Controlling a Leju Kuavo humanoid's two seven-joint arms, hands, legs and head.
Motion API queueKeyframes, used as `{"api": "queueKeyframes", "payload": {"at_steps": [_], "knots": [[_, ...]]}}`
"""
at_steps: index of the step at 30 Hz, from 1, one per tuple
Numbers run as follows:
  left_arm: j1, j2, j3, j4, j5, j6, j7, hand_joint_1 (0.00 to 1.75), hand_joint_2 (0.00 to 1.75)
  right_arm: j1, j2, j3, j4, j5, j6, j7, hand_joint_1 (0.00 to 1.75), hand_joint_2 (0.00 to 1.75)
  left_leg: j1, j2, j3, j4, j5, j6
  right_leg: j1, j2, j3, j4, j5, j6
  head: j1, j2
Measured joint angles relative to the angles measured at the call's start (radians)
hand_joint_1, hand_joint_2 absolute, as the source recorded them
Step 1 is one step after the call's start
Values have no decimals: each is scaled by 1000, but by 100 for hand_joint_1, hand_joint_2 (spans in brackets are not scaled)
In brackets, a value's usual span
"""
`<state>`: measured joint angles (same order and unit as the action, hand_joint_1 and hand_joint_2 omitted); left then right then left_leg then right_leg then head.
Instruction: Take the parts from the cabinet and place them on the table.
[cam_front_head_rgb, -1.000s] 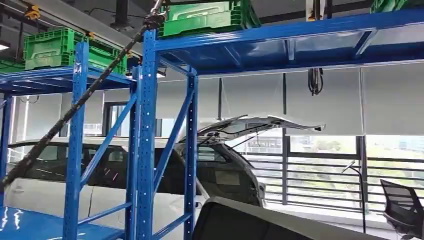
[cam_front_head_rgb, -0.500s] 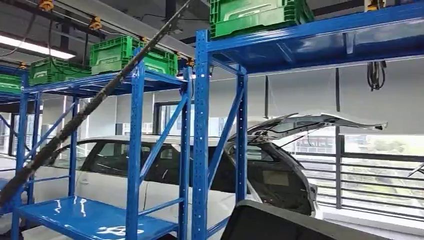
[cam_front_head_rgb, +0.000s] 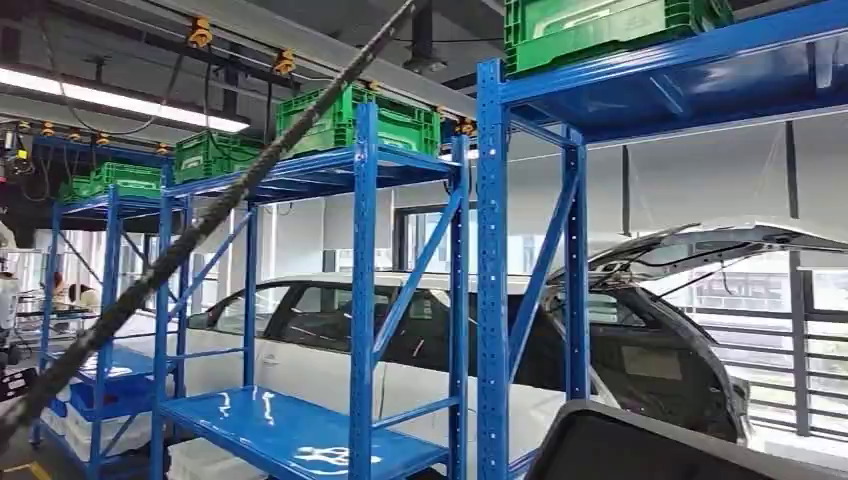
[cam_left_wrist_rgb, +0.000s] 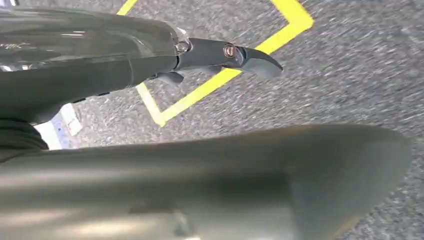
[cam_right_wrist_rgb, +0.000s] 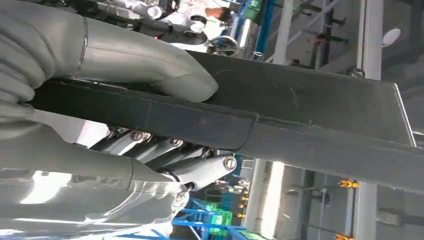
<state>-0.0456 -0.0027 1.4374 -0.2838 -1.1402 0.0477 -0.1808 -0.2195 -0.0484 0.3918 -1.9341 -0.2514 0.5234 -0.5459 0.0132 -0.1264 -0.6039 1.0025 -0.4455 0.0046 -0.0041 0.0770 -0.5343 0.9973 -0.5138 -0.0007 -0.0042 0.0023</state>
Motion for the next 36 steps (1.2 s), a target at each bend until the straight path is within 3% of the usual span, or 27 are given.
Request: {"api": "queueKeyframes", "payload": {"at_steps": [1, 3, 4, 6, 7, 8, 10, 11, 12, 13, 16, 17, 18, 19, 21, 22, 23, 24, 25, 26, 27, 28, 30, 31, 32, 34, 36], "knots": [[4, 0, 1, 0, 3, -10, -2, 0, 175, 0, 0, -1, 0, 0, 2, 0, 175, 175, -3, -14, -3, -2, 4, -7, -4, -13, 1, -7, 4, -5, 0, 0], [7, 1, 2, -1, 8, -27, -8, 0, 175, -1, 2, -2, 0, 0, 7, 0, 175, 175, -8, 73, -19, 36, -35, -14, -10, -42, 3, -14, 10, -15, 0, 0], [4, 2, 2, -1, 9, -34, -15, 0, 175, 0, 2, -3, 0, 1, 9, 1, 175, 175, -5, 97, -51, 104, -78, -20, -10, -58, 2, -13, 10, -16, 0, 0], [-1, 3, 2, -1, 11, -47, -30, 0, 175, 0, 2, -5, 3, 2, 10, 3, 175, 175, 0, 110, -129, 276, -152, -30, -10, -93, -1, -13, 10, -16, 0, 0], [0, 3, 2, -1, 11, -48, -39, 0, 175, 2, 2, -4, 7, 2, 10, 7, 175, 175, 5, 113, -146, 319, -157, -34, -10, -108, -1, -13, 9, -15, 0, 0], [1, 3, 2, -2, 12, -48, -47, 0, 175, 4, 2, -4, 10, 2, 10, 12, 175, 175, 8, 116, -135, 305, -139, -37, -10, -121, 0, -13, 8, -14, 0, 0], [3, 4, 2, -2, 20, -48, -60, 0, 175, 4, 2, -4, 16, 2, 11, 24, 175, 175, 10, 133, -54, 154, -61, -40, -12, -144, 4, -12, 3, -7, 0, 0], [2, 5, 2, -2, 21, -50, -66, 0, 175, 4, 2, 0, 21, 6, 11, 27, 175, 175, 9, 160, -5, 63, -23, -39, -12, -154, 9, -12, 0, -2, 0, 0], [-2, 5, 2, -2, 21, -50, -68, 0, 175, 6, 5, 4, 27, 26, 7, 24, 175, 175, 1, 214, 24, 11, -22, -37, -6, -163, 10, -11, -4, 4, 0, 0], [-8, 5, 3, -2, 21, -51, -70, 0, 175, 11, 9, 8, 34, 62, -7, 8, 175, 175, -2, 207, 22, 1, -22, -22, 1, -171, 9, -8, -6, 9, 0, 0], [-6, 5, 3, -2, 21, -56, -73, 0, 175, 23, 32, 47, 60, 139, -39, -33, 175, 175, -9, 178, 12, 4, -21, -3, -1, -205, 14, -12, -6, 22, 0, 0], [-7, 6, 3, -2, 20, -56, -74, 0, 175, 25, 35, 57, 61, 145, -43, -41, 175, 175, -1, 169, 14, -2, -16, 6, -7, -183, 14, -8, -19, 32, 0, 0], [-8, 6, 3, -2, 19, -56, -75, 0, 175, 26, 37, 64, 63, 147, -47, -44, 175, 175, -1, 158, 13, -2, -14, 11, -10, -127, 5, 19, -42, 32, 0, 0], [-12, 6, 3, -2, 20, -56, -75, 0, 175, 27, 38, 66, 63, 146, -52, -45, 175, 175, -1, 147, 12, -2, -13, 18, -11, -100, -23, 84, -82, 31, 0, 0], [-16, 6, 3, -2, 22, -58, -78, 0, 175, 31, 37, 75, 68, 146, -52, -38, 175, 175, -4, 120, 11, -2, -12, 22, -10, -83, -105, 260, -156, 31, 0, 0], [-15, 6, 4, -2, 23, -58, -78, 0, 175, 33, 36, 79, 71, 145, -50, -32, 175, 175, -6, 110, 11, -1, -12, 23, -10, -82, -132, 311, -168, 30, 0, 0], [-15, 6, 5, -2, 27, -58, -78, 0, 175, 34, 36, 84, 75, 142, -48, -29, 175, 175, -7, 96, 11, -1, -11, 23, -9, -81, -144, 329, -159, 28, 0, 0], [-15, 6, 8, -2, 27, -58, -78, 0, 175, 34, 36, 88, 78, 141, -45, -27, 175, 175, -8, 82, 12, 0, -11, 23, -8, -80, -133, 295, -126, 25, 0, 0], [-14, 6, 11, -2, 27, -59, -78, 0, 175, 32, 36, 93, 82, 135, -46, -27, 175, 175, -9, 68, 13, 1, -11, 23, -7, -74, -102, 222, -76, 21, 0, 0], [-14, 6, 11, -2, 27, -59, -78, 0, 175, 32, 36, 97, 84, 127, -46, -28, 175, 175, -9, 54, 14, 3, -11, 23, -6, -58, -60, 128, -23, 14, 0, 0], [-14, 5, 11, -2, 27, -60, -78, 0, 175, 32, 36, 99, 84, 122, -46, -29, 175, 175, -7, 42, 12, 3, -11, 23, -6, -13, -26, 46, 17, 4, 0, 0], [-17, 0, 11, -1, 26, -61, -78, 0, 175, 33, 36, 100, 84, 121, -45, -30, 175, 175, -15, 31, 7, 9, -11, 18, -9, 10, -19, 21, 11, -2, 0, 0], [-13, 0, 11, -1, 21, -61, -79, 0, 175, 32, 36, 103, 86, 115, -42, -30, 175, 175, -5, 12, -3, 7, -4, 6, -5, -5, -14, 9, 5, 3, 0, 0], [-9, 0, 11, -1, 19, -61, -80, 0, 175, 32, 36, 105, 87, 112, -41, -30, 175, 175, -1, 2, -4, 3, 0, 0, -2, -13, -13, 9, 6, 1, 0, 0], [-7, 1, 11, -2, 19, -61, -80, 0, 175, 31, 37, 107, 89, 109, -39, -30, 175, 175, -6, -8, -7, 3, 1, -6, -11, -26, -9, -1, 12, -5, 0, 0], [-5, -1, 12, -2, 18, -61, -80, 0, 175, 29, 39, 111, 91, 105, -36, -29, 175, 175, -10, 67, -26, 50, -41, -16, -15, -52, -5, -9, 16, -14, 1, 0], [-11, 0, 11, -2, 15, -60, -80, 0, 175, 32, 39, 113, 96, 105, -35, -29, 175, 175, -2, 105, -95, 200, -116, -28, -12, -82, -5, -9, 15, -15, 1, 0]]}}
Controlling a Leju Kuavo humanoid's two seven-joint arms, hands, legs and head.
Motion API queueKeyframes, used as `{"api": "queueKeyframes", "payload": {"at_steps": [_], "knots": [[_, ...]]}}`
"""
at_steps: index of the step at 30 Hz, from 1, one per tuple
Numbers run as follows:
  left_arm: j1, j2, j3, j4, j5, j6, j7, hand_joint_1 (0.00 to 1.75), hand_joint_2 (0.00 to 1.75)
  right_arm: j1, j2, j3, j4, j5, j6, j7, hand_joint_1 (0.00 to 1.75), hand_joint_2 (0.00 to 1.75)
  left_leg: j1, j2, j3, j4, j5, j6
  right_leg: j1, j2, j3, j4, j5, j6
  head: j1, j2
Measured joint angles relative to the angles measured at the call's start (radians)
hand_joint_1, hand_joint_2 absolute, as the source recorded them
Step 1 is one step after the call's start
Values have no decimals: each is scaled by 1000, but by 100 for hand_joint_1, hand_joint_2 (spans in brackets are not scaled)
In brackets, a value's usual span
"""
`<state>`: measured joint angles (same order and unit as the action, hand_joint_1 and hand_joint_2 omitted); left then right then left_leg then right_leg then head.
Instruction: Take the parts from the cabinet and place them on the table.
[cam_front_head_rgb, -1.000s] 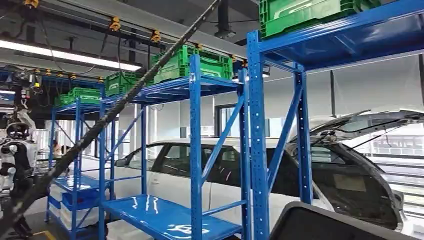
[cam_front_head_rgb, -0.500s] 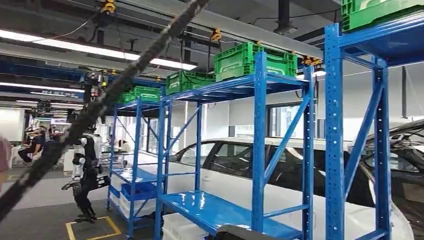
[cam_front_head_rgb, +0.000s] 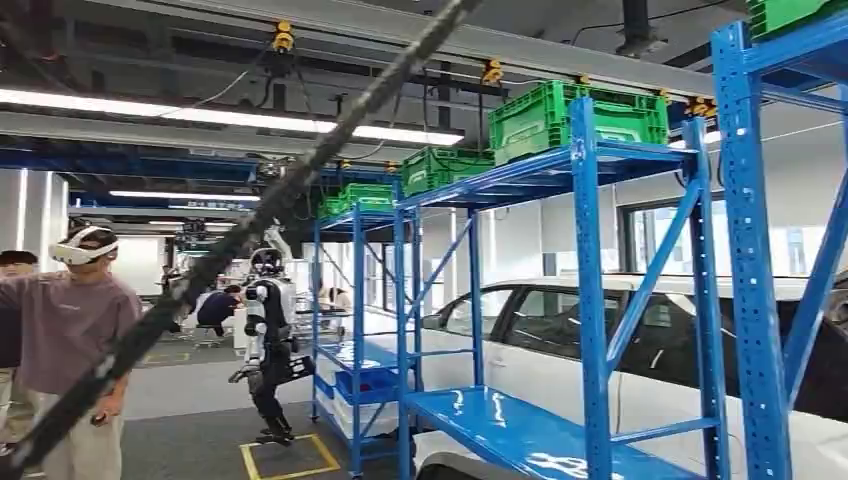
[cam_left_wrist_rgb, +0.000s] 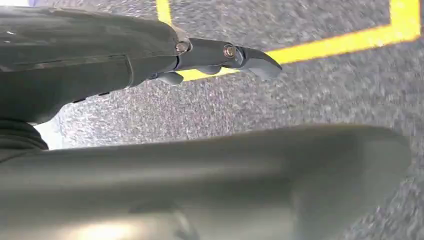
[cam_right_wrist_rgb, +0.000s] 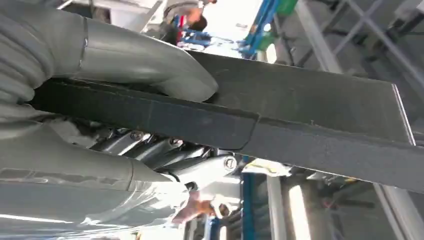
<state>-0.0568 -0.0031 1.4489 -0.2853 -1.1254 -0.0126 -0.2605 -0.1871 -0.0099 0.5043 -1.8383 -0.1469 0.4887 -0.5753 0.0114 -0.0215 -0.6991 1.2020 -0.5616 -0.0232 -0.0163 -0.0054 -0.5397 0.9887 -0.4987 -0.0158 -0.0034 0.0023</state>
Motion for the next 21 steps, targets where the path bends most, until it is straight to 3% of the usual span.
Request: {"api": "queueKeyframes", "payload": {"at_steps": [1, 2, 3, 5, 6, 7, 8, 11, 12, 13, 14, 16, 17, 18, 19, 20, 21], "knots": [[-1, 0, 0, 0, -5, 0, 0, 0, 175, 1, 0, 1, 4, 0, 1, 0, 175, 175, 3, 6, -35, 73, -25, -5, 0, -15, -1, 0, 0, 0, 0, 0], [-1, -2, 0, 0, -7, -1, 0, 0, 175, 1, 0, 2, 7, 0, 2, 2, 175, 175, 7, 9, -49, 105, -26, -8, 0, -29, -1, 0, -1, 1, 0, 0], [2, -3, 0, 0, -8, -1, 0, 0, 175, 0, 0, 5, 11, 0, 2, 2, 175, 175, 11, 13, -36, 84, -4, -12, 0, -40, 0, 0, -3, 3, 0, 0], [4, -3, 0, 0, -10, 1, 0, 0, 175, 0, 0, 9, 12, 0, 3, 2, 175, 175, 15, 28, 43, -64, 74, -15, -2, -61, 6, 1, -7, 10, 0, 0], [4, -3, 0, 0, -11, 1, -1, 0, 175, -1, 0, 10, 12, -1, 3, 2, 175, 175, 15, 61, 94, -156, 112, -16, -3, -70, 11, 1, -11, 16, 0, 0], [-1, -3, 0, 0, -12, 1, -2, 0, 175, 0, 0, 10, 12, -2, 4, 2, 175, 175, 0, 94, 111, -192, 96, -12, 5, -80, 12, 2, -15, 24, 0, 0], [-4, -3, 0, 0, -13, 1, -3, 0, 175, -3, 0, 10, 12, -3, 5, 3, 175, 175, 4, 85, 107, -192, 100, 5, 8, -87, 11, 5, -17, 30, 0, 0], [3, -3, 0, 0, -14, 0, -4, 0, 175, -4, 1, 14, 13, -5, 8, 6, 175, 175, -3, 56, 101, -191, 100, 25, 5, -116, 22, -3, -17, 46, 0, 0], [6, -3, 0, 0, -14, 0, -4, 0, 175, -6, 1, 16, 13, -6, 12, 7, 175, 175, 4, 47, 105, -197, 105, 34, -1, -97, 23, 4, -31, 55, 0, 0], [6, -3, 0, 0, -15, 0, -4, 0, 175, -7, 1, 17, 14, -8, 15, 8, 175, 175, 4, 39, 104, -197, 106, 40, -2, -49, 10, 39, -61, 54, 0, 0], [2, -3, 0, 0, -15, 0, -4, 0, 175, -6, 0, 17, 15, -11, 18, 8, 175, 175, 3, 29, 103, -197, 107, 46, -1, -24, -21, 111, -104, 52, 0, 0], [-1, -3, 0, 0, -15, -1, -5, 0, 175, -4, -1, 19, 24, -16, 24, 13, 175, 175, -2, 5, 101, -197, 108, 51, 0, -3, -99, 277, -174, 50, 0, 0], [-1, -3, 0, 0, -15, -2, -5, 0, 175, -4, -2, 20, 29, -19, 27, 16, 175, 175, -5, -8, 102, -197, 108, 52, 1, 0, -126, 329, -180, 47, 0, 0], [0, -3, 0, 0, -15, -4, -6, 0, 175, -5, -2, 23, 35, -21, 32, 17, 175, 175, -8, -22, 103, -196, 109, 52, 4, 2, -127, 323, -160, 43, 0, 0], [-1, -3, 0, 0, -15, -5, -6, 0, 175, -5, -2, 26, 38, -24, 35, 18, 175, 175, -9, -35, 104, -196, 109, 53, 6, 5, -105, 270, -119, 38, 0, 0], [0, -3, 0, 0, -15, -8, -7, 0, 175, -7, -2, 31, 41, -29, 38, 18, 175, 175, -12, -50, 106, -196, 109, 53, 10, 14, -69, 184, -68, 30, 0, 0], [0, -4, 0, 0, -15, -9, -8, 0, 175, -11, -2, 36, 43, -32, 40, 18, 175, 175, -13, -63, 108, -196, 109, 53, 12, 41, -32, 98, -21, 19, 0, 0]]}}
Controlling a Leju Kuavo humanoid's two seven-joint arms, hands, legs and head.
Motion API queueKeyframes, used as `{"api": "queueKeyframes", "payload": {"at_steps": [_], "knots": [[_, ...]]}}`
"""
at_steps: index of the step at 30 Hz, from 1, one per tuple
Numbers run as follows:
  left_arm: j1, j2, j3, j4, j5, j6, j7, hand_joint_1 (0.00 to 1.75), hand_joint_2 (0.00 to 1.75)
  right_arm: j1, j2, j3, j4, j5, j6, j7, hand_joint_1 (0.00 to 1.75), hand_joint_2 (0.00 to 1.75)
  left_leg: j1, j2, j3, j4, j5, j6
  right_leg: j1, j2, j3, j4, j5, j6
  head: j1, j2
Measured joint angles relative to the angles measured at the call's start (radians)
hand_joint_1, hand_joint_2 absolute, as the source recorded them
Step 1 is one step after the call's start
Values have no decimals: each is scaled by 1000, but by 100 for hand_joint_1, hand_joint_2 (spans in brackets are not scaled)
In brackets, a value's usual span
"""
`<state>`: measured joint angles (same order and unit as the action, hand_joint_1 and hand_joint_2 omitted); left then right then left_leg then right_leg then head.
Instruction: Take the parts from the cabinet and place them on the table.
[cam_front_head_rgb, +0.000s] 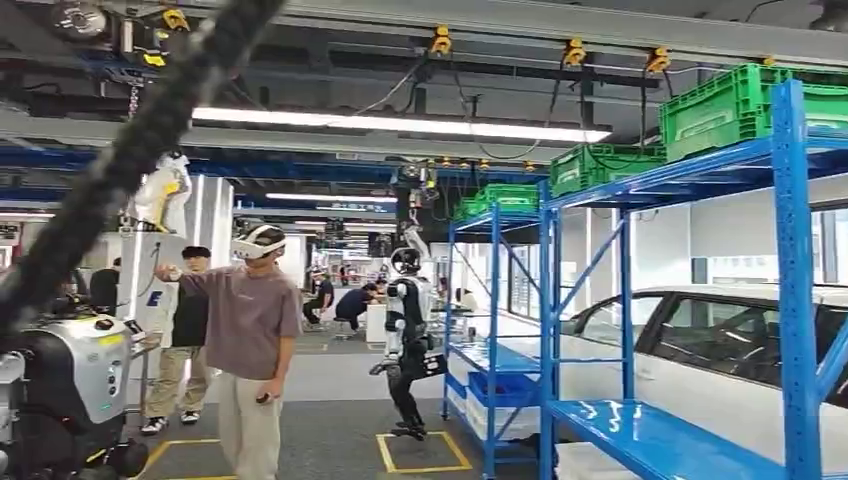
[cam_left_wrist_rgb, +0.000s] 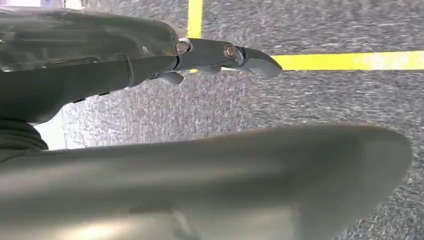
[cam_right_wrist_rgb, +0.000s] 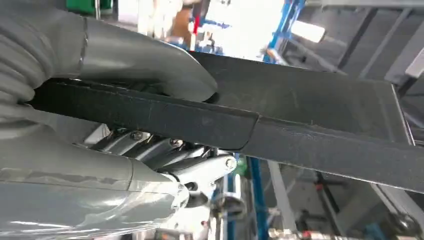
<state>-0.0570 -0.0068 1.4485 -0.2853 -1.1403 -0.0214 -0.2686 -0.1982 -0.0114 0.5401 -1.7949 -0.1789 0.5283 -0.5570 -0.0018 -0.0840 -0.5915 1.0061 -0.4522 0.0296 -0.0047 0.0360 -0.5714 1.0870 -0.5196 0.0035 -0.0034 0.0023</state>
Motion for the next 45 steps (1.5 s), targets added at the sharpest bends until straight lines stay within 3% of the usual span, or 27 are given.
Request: {"api": "queueKeyframes", "payload": {"at_steps": [1, 2, 5, 6, 8, 10, 11, 12, 13, 15, 16, 17, 21, 23, 25, 26, 28, 30, 31, 32, 34, 36, 38, 39, 41, 43, 45], "knots": [[0, -7, 0, 1, 0, -1, -2, 0, 175, -4, 0, 3, 3, -2, 2, 2, 175, 175, 4, -9, -5, 0, 1, -1, 2, 63, 19, -61, 22, -13, 0, 0], [-6, -6, 0, 2, 0, -2, -3, 0, 175, -5, 0, 6, 4, -3, 5, 3, 175, 175, -2, -24, -10, 6, 3, -4, -3, 72, 26, -81, 22, -13, 0, 0], [-1, -6, 0, 2, 0, -2, -8, 0, 175, -12, 0, 15, 12, -10, 8, 13, 175, 175, 9, -60, -23, -1, 14, -22, 4, 42, 29, -87, 19, -11, 0, 0], [0, -3, 0, 1, 0, -1, -8, 0, 175, -14, 2, 21, 13, -11, 10, 13, 175, 175, 6, -66, -23, 1, 11, -24, -9, 22, 35, -100, 24, -16, 0, 0], [0, -8, 0, 3, 0, -1, -9, 0, 175, -21, 3, 31, 17, -14, 12, 14, 175, 175, 1, 37, -60, 80, -48, -36, -9, -6, 39, -103, 25, -22, 1, 0], [-6, -8, 0, 3, 0, -1, -10, 0, 175, -21, 3, 34, 23, -14, 14, 19, 175, 175, 10, 67, -137, 238, -118, -48, -7, -40, 39, -103, 23, -23, 1, 0], [-7, -8, 0, 3, 0, -2, -10, 0, 175, -21, 3, 37, 27, -14, 14, 20, 175, 175, 16, 71, -167, 301, -133, -55, -8, -56, 38, -103, 21, -21, 1, 0], [-5, -8, 0, 3, 0, -2, -9, 0, 175, -21, 3, 42, 30, -16, 14, 22, 175, 175, 22, 75, -169, 304, -122, -59, -8, -70, 40, -103, 19, -19, 1, 0], [-3, -8, 0, 3, 0, -2, -8, 0, 175, -22, 3, 44, 33, -17, 14, 23, 175, 175, 27, 78, -144, 259, -91, -63, -9, -82, 42, -102, 17, -16, 1, 0], [-2, -7, 0, 3, 0, -1, -9, 0, 175, -25, 3, 50, 36, -20, 14, 24, 175, 175, 30, 100, -51, 89, -9, -68, -13, -104, 52, -102, 9, -6, 1, 0], [-4, -8, 0, 3, 0, -1, -11, 0, 175, -27, 3, 52, 37, -21, 14, 24, 175, 175, 28, 145, -12, 13, 4, -69, -11, -114, 58, -101, 4, 2, 1, 0], [-8, -8, 0, 3, 0, -2, -15, 0, 175, -30, 3, 53, 38, -22, 16, 24, 175, 175, 19, 148, -8, 5, -2, -55, -3, -122, 58, -97, -1, 10, 1, 0], [-4, -7, 0, 3, 3, -3, -23, 0, 175, -40, 3, 63, 43, -24, 16, 25, 175, 175, 13, 111, -14, 4, -1, -22, -10, -148, 68, -106, -7, 32, 1, 0], [-5, -7, 0, 3, 6, -7, -33, 0, 175, -43, 3, 66, 42, -24, 16, 25, 175, 175, 16, 95, -15, 3, 2, -10, -14, -66, 41, -35, -64, 33, 1, 0], [-9, -7, 0, 3, 7, -10, -39, 0, 175, -42, 0, 66, 43, -24, 15, 25, 175, 175, 12, 72, -16, 3, 2, -2, -12, -44, -43, 144, -145, 31, 1, 0], [-10, -7, 0, 3, 7, -11, -40, 0, 175, -41, -1, 67, 44, -24, 15, 25, 175, 175, 8, 60, -16, 4, 2, -1, -11, -42, -78, 209, -160, 28, 1, 0], [-9, -7, 0, 3, 8, -13, -45, 0, 175, -41, -1, 69, 45, -24, 15, 25, 175, 175, 3, 34, -14, 4, 2, 0, -6, -38, -89, 204, -123, 19, 1, 0], [-9, -7, 0, 3, 8, -13, -48, 0, 175, -43, -1, 73, 44, -25, 14, 25, 175, 175, -1, 5, -8, 5, 2, 0, 1, -18, -22, 41, -18, 3, 1, 0], [-8, -8, 0, 3, 9, -13, -50, 0, 175, -44, -1, 74, 44, -25, 13, 25, 175, 175, 3, -8, -8, 4, 2, 0, 4, 27, 13, -46, 28, -10, 1, 0], [-12, -14, 0, 6, 9, -14, -50, 0, 175, -44, -1, 74, 44, -26, 13, 25, 175, 175, -4, -17, -11, 7, 3, -2, 4, 56, 21, -68, 22, -17, 1, 0], [-12, -11, 0, 6, 10, -15, -51, 0, 175, -46, 0, 76, 43, -26, 12, 26, 175, 175, 5, -38, -20, 6, 8, -10, 7, 41, 25, -85, 20, -12, 2, 0], [-6, -11, 0, 6, 13, -17, -51, 0, 175, -48, 0, 76, 43, -27, 11, 26, 175, 175, 3, -63, -22, 0, 14, -23, 3, 20, 31, -97, 26, -18, 1, 0], [-5, -11, 0, 6, 19, -19, -51, 0, 175, -48, 3, 78, 42, -25, 9, 24, 175, 175, -1, 28, -41, 45, -26, -29, -2, -6, 39, -108, 31, -25, 2, 0], [-10, -11, 0, 6, 20, -19, -50, 0, 175, -43, 3, 79, 41, -19, 7, 19, 175, 175, 4, 54, -78, 120, -69, -37, -1, -24, 40, -108, 30, -26, 2, 0], [-13, -11, 0, 6, 21, -19, -50, 0, 175, -26, 3, 82, 41, -2, 3, 5, 175, 175, 13, 66, -155, 276, -130, -50, -1, -56, 39, -108, 28, -26, 2, 0], [-9, -11, 0, 6, 21, -18, -44, 0, 175, -14, 3, 87, 42, 6, 1, -5, 175, 175, 27, 74, -162, 296, -116, -61, -2, -81, 41, -107, 25, -22, 2, 0], [-6, -11, 1, 6, 21, -15, -43, 0, 175, -5, 3, 90, 42, 8, 0, -11, 175, 175, 36, 92, -82, 148, -38, -70, -5, -104, 49, -107, 18, -13, 2, 0]]}}
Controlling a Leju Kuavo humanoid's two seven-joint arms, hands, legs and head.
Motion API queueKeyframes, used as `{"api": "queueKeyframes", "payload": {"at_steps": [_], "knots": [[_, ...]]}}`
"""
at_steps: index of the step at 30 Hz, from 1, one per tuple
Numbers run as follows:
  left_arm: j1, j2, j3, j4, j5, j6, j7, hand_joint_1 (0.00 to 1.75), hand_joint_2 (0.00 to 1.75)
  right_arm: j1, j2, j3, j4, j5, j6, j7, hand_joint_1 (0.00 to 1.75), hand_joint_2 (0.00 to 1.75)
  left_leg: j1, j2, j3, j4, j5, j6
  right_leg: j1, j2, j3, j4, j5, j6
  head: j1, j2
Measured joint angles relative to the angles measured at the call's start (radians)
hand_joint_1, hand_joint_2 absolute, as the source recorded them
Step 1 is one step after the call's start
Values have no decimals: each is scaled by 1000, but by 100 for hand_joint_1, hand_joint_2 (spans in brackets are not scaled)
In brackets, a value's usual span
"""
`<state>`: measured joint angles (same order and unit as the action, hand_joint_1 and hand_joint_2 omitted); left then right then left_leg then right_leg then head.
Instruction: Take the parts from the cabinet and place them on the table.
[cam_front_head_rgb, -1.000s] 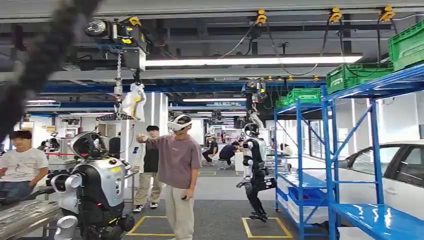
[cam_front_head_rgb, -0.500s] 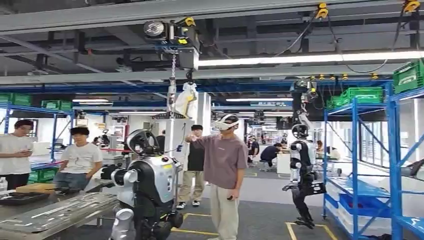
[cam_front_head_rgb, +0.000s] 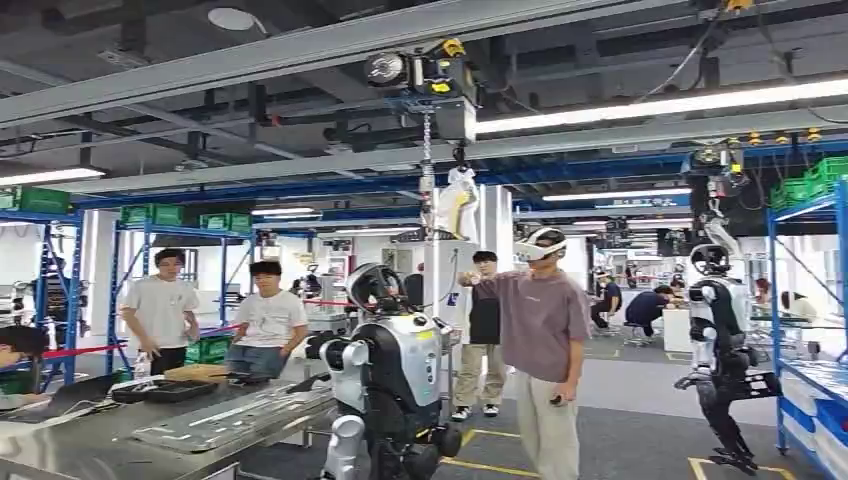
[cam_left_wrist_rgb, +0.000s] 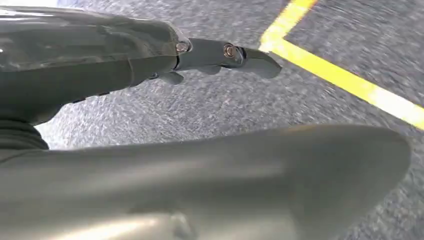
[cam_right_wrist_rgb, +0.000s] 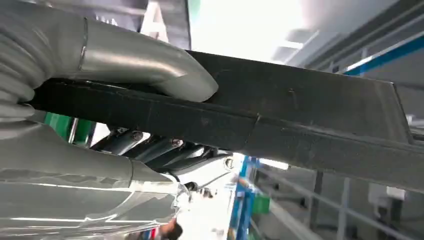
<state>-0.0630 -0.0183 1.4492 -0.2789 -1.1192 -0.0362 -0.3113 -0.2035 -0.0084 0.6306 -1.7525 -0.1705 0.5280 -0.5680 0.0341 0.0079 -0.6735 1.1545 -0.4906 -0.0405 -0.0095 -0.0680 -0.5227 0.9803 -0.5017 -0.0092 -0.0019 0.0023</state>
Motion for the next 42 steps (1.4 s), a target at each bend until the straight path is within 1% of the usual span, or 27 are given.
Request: {"api": "queueKeyframes", "payload": {"at_steps": [1, 2, 3, 6, 7, 8, 9, 11, 12, 13, 15, 16, 17, 18, 21, 22, 24, 26, 28, 29, 31, 32, 34, 37, 38, 40, 42], "knots": [[-1, 0, 0, 0, 0, 2, 1, 0, 175, 1, 0, 0, 0, 0, 0, -1, 175, 175, 2, 29, 52, -92, 37, -4, -1, -10, 6, 2, -6, 8, 0, 0], [-4, -1, 0, 0, 0, 2, 1, 0, 175, 2, 0, 0, 0, 1, 0, -2, 175, 175, -10, 76, 75, -133, 28, -6, 8, -19, 6, 5, -13, 19, 0, 0], [-7, -2, 0, 1, 0, 2, 2, 0, 175, 2, -1, 0, 0, 2, 0, -3, 175, 175, -8, 60, 71, -136, 32, 18, 8, -25, 8, 9, -17, 25, 0, 0], [-1, -2, 1, 0, 0, 2, 3, 0, 175, 6, -2, 1, 0, 3, -1, -8, 175, 175, -19, 30, 65, -133, 29, 42, 2, -53, 18, 3, -20, 39, 0, 0], [1, -1, 2, 0, 0, 2, 4, 0, 175, 6, -2, 1, -1, 4, -1, -9, 175, 175, -15, 20, 68, -136, 32, 50, -4, -45, 19, 7, -31, 48, 0, 0], [1, -1, 2, 0, 0, 2, 5, 0, 175, 7, -2, 2, -1, 4, -1, -9, 175, 175, -16, 12, 67, -136, 32, 57, -6, 5, 9, 41, -59, 47, 0, 0], [-1, 0, 1, 0, 0, 2, 5, 0, 175, 8, -3, 2, -1, 4, -1, -10, 175, 175, -16, 3, 67, -136, 32, 63, -6, 37, -22, 106, -99, 44, 0, 0], [-5, 0, 2, 0, 0, 3, 5, 0, 175, 17, -6, 2, 0, 4, -1, -10, 175, 175, -23, -23, 66, -136, 32, 69, -4, 60, -104, 277, -171, 41, 0, 0], [-5, 0, 2, 0, 0, 3, 5, 0, 175, 20, -8, 3, 1, 4, -1, -10, 175, 175, -27, -37, 66, -136, 32, 71, -3, 63, -137, 334, -179, 37, 0, 0], [-4, 0, 2, 0, 0, 2, 5, 0, 175, 22, -9, 3, 1, 4, -1, -10, 175, 175, -31, -52, 67, -135, 32, 72, 0, 65, -145, 336, -161, 32, 0, 0], [-3, 0, 2, 0, 0, 2, 6, 0, 175, 22, -10, 3, 1, 4, -1, -10, 175, 175, -34, -80, 72, -135, 31, 72, 9, 77, -98, 208, -69, 17, 0, 0], [-3, -1, 2, 1, 0, 2, 7, 0, 175, 21, -10, 4, 0, 4, -1, -10, 175, 175, -35, -94, 77, -135, 31, 72, 13, 99, -61, 117, -15, 7, 0, 0], [-3, -5, 2, 1, 0, 2, 7, 0, 175, 21, -10, 4, 1, 4, -1, -10, 175, 175, -32, -106, 75, -136, 31, 72, 16, 153, -36, 49, 9, -3, 0, 0], [-8, -8, 2, 1, 0, 2, 7, 0, 175, 22, -10, 4, 0, 4, -1, -10, 175, 175, -34, -119, 70, -133, 33, 69, 14, 159, -36, 38, 12, -4, 0, 0], [2, -8, 2, 2, 0, 2, 7, 0, 175, 19, -10, 6, 0, 4, -1, -11, 175, 175, -25, -150, 59, -139, 42, 52, 19, 131, -28, 24, 6, -8, 0, 0], [4, -8, 3, 1, 0, 2, 7, 0, 175, 20, -8, 7, 0, 4, -1, -11, 175, 175, -29, -157, 60, -140, 42, 48, 11, 116, -20, 5, 13, -9, 0, 0], [3, -9, 3, 1, 0, 1, 7, 0, 175, 18, -5, 8, -1, 3, -1, -11, 175, 175, -33, -56, 30, -73, -11, 43, 10, 88, -11, -6, 18, -13, 0, 0], [-3, -9, 3, 2, 0, 1, 7, 0, 175, 22, -5, 8, 0, 4, -1, -11, 175, 175, -26, -28, -43, 78, -81, 33, 11, 58, -11, -5, 16, -13, 0, 0], [-3, -9, 3, 1, 0, -3, 7, 0, 175, 23, -6, 9, 2, 4, 0, -11, 175, 175, -15, -20, -82, 159, -93, 23, 10, 28, -12, -4, 14, -10, 0, 0], [0, -9, 3, 1, 0, -5, 7, 0, 175, 23, -6, 9, 2, 4, 0, -11, 175, 175, -9, -16, -64, 126, -68, 17, 10, 17, -11, -4, 12, -7, 0, 0], [2, -8, 3, 1, 0, -5, 7, 0, 175, 23, -5, 9, 2, 3, 2, -11, 175, 175, -1, 9, 34, -52, 18, 7, 6, -6, -5, 0, 5, 5, 0, 0], [0, -8, 3, 1, 0, -5, 7, 0, 175, 23, -5, 9, 2, 3, 5, -11, 175, 175, 0, 56, 72, -127, 29, 0, 9, -16, -3, 6, -1, 14, 0, 0], [-4, -8, 3, 2, -1, -7, 8, 0, 175, 21, -5, 9, 1, 1, 8, -12, 175, 175, -10, 40, 71, -130, 25, 28, 15, -26, -4, 10, -7, 25, 0, 0], [3, -8, 4, 2, -2, -7, 11, 0, 175, 21, -3, 10, 1, 0, 10, -12, 175, 175, -18, 16, 68, -130, 26, 48, 6, -49, 3, 8, -12, 38, 0, 0], [4, -6, 4, 2, -2, -7, 11, 0, 175, 20, -3, 10, 0, -1, 10, -12, 175, 175, -16, 6, 69, -131, 27, 55, 0, -20, 2, 23, -30, 44, 0, 0], [1, -5, 4, 2, -2, -6, 10, 0, 175, 20, -3, 10, 0, -2, 10, -13, 175, 175, -17, -8, 67, -131, 29, 65, 0, 40, -48, 135, -100, 42, 0, 0], [-2, -2, 4, 2, -2, -7, 10, 0, 175, 25, -4, 10, 1, -3, 11, -13, 175, 175, -26, -35, 66, -131, 30, 71, 1, 60, -139, 315, -166, 36, 0, 0]]}}
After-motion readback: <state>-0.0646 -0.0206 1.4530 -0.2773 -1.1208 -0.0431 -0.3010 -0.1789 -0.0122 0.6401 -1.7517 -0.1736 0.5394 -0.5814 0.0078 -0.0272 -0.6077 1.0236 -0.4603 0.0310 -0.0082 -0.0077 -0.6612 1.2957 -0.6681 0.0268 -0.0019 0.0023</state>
